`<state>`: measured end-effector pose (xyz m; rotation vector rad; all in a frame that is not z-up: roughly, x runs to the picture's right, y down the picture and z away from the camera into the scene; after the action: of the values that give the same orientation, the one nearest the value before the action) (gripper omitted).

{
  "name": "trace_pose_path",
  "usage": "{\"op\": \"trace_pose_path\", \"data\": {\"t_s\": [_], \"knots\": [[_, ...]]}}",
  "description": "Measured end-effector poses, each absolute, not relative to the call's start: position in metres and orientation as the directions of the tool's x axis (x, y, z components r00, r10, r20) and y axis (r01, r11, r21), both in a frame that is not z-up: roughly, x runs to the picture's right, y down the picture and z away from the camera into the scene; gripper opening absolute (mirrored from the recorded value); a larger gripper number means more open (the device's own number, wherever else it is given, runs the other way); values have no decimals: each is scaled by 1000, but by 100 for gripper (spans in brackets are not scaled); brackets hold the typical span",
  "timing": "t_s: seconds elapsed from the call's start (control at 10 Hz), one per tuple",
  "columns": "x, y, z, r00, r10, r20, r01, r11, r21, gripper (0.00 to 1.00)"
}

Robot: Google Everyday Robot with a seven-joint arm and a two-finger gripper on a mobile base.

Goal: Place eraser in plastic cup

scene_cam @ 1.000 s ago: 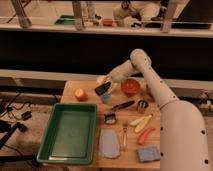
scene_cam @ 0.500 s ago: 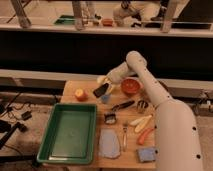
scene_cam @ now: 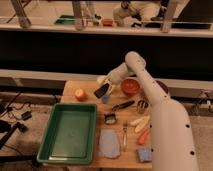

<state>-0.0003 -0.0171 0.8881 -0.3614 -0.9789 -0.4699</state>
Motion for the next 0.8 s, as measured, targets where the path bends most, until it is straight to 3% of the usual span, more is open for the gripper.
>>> {"op": "trace_pose_path", "data": {"t_s": [0.8], "knots": [[-4, -11, 896, 468, -210, 858, 546, 832, -95, 0]]}}
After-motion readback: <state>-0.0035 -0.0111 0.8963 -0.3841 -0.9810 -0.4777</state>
